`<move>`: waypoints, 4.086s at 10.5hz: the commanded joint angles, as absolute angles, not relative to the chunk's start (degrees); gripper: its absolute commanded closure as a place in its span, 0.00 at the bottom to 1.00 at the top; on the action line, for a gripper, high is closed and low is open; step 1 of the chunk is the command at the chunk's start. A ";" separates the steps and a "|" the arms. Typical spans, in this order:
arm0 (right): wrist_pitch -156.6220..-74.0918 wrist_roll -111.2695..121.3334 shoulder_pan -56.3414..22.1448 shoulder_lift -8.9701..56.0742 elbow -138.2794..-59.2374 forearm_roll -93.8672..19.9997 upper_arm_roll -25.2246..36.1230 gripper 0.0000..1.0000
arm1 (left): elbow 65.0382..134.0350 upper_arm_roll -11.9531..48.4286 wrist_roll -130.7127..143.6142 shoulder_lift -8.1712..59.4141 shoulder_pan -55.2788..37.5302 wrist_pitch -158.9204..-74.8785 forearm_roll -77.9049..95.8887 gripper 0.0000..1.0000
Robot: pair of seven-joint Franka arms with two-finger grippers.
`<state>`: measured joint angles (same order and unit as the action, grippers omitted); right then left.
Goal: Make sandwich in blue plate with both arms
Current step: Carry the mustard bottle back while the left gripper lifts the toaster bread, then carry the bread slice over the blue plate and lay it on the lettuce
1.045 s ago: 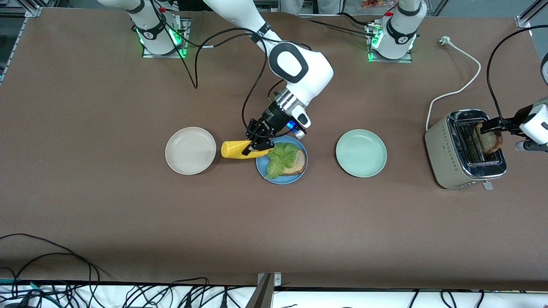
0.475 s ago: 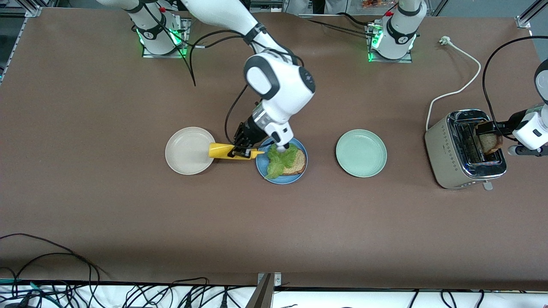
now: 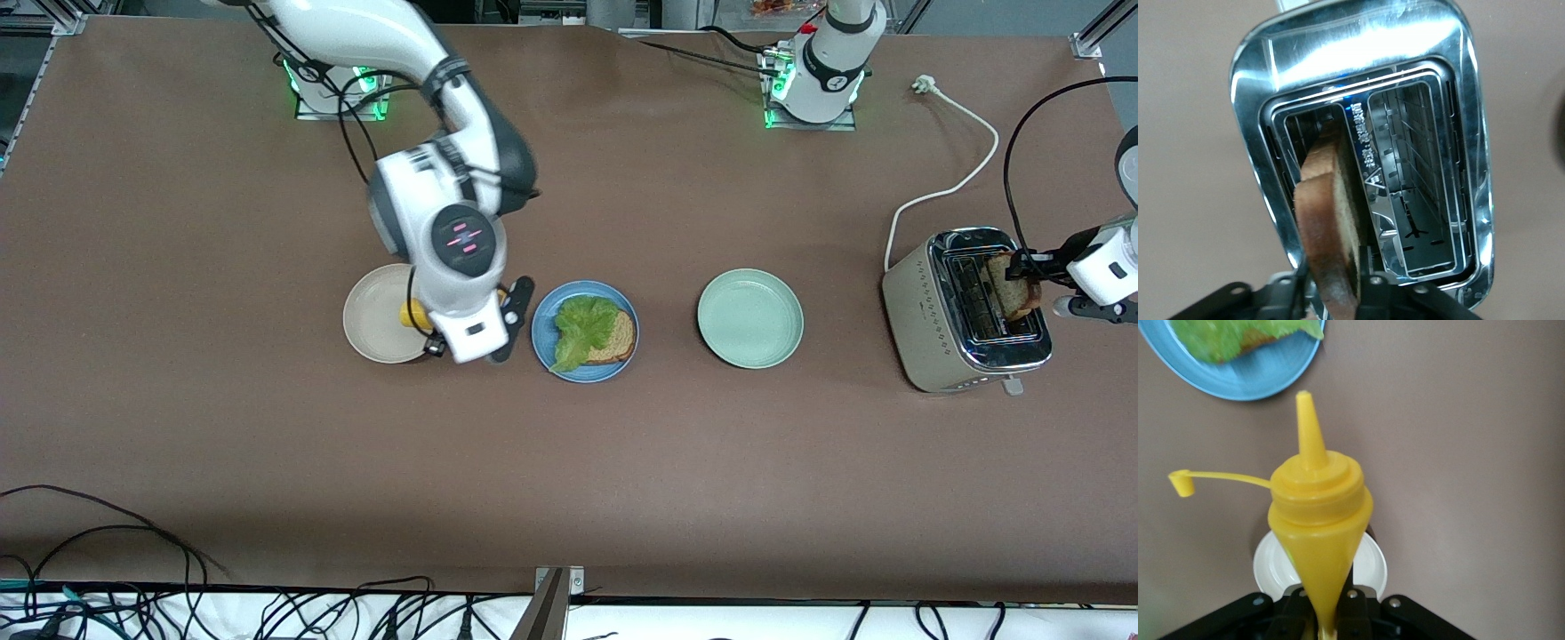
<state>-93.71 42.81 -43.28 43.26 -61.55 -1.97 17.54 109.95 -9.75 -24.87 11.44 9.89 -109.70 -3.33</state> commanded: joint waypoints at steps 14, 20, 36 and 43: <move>-66.99 118.61 -2.48 47.80 -71.09 -49.48 15.73 0.91 | 99.23 -6.26 -26.89 1.41 6.77 -91.58 0.96 1.00; -63.81 137.53 4.65 54.66 -71.63 -48.69 15.73 0.91 | 100.37 -0.97 -21.04 10.27 2.40 -91.67 28.18 1.00; -66.71 147.83 7.03 60.38 -69.34 -48.87 15.56 0.88 | 89.30 -1.23 -1.32 35.50 -28.20 -123.83 62.04 1.00; -65.92 147.75 7.38 60.47 -70.14 -49.04 13.45 1.00 | 90.79 -1.23 -6.93 38.23 -29.62 -129.99 62.58 1.00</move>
